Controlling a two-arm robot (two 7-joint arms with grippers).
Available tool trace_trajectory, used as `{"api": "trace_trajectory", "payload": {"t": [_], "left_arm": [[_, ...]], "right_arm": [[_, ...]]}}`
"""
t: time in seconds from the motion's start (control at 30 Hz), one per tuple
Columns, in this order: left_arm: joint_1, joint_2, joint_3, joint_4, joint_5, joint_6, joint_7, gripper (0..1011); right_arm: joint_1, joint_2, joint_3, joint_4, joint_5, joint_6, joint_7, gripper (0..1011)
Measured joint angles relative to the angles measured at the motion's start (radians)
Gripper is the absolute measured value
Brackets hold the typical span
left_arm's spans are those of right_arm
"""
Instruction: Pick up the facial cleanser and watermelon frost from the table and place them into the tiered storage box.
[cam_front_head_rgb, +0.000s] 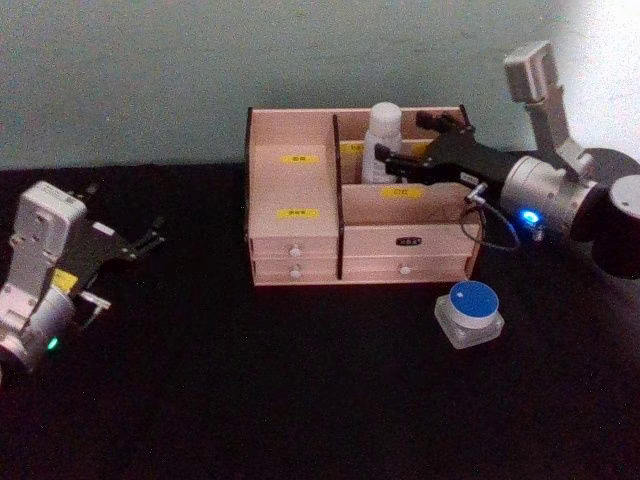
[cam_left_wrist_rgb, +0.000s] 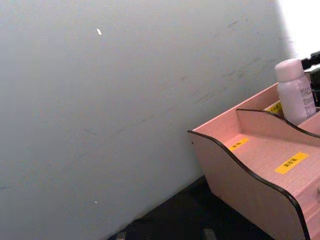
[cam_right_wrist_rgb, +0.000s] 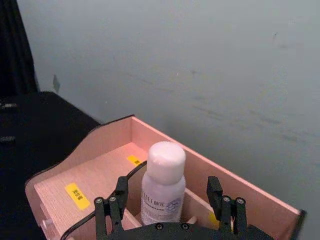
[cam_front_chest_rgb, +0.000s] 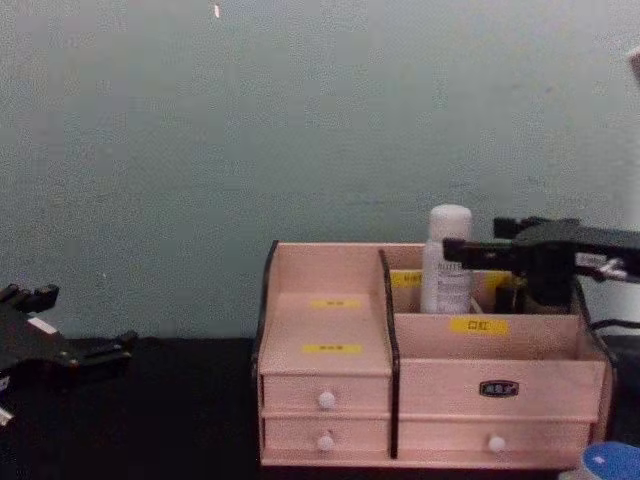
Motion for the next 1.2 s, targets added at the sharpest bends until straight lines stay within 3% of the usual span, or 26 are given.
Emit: {"api": "trace_trajectory", "payload": {"t": [0.17, 0.27, 0.4, 0.53, 0.63, 0.7, 0.93, 1.2], "left_arm": [[0.0, 0.0, 0.0, 0.0, 0.0, 0.0, 0.0, 1001], [0.0, 0.0, 0.0, 0.0, 0.0, 0.0, 0.0, 1001], [0.0, 0.0, 0.0, 0.0, 0.0, 0.0, 0.0, 1001], [0.0, 0.0, 0.0, 0.0, 0.0, 0.0, 0.0, 1001], [0.0, 0.0, 0.0, 0.0, 0.0, 0.0, 0.0, 1001], [0.0, 0.0, 0.0, 0.0, 0.0, 0.0, 0.0, 1001], [0.0, 0.0, 0.0, 0.0, 0.0, 0.0, 0.0, 1001], [0.0, 0.0, 0.0, 0.0, 0.0, 0.0, 0.0, 1001]], "right_arm": [[-0.066, 0.046, 0.029, -0.118, 0.022, 0.039, -0.021, 1003], [-0.142, 0.106, 0.06, -0.239, 0.049, 0.08, -0.035, 1003], [-0.202, 0.153, 0.089, -0.329, 0.08, 0.119, -0.048, 1002], [-0.303, 0.228, 0.13, -0.463, 0.134, 0.186, -0.068, 1003], [-0.349, 0.263, 0.146, -0.518, 0.156, 0.214, -0.076, 1002], [-0.409, 0.308, 0.162, -0.58, 0.183, 0.25, -0.082, 1002], [-0.482, 0.375, 0.167, -0.648, 0.219, 0.305, -0.082, 1003], [-0.499, 0.425, 0.121, -0.656, 0.221, 0.359, -0.08, 1003]]}}
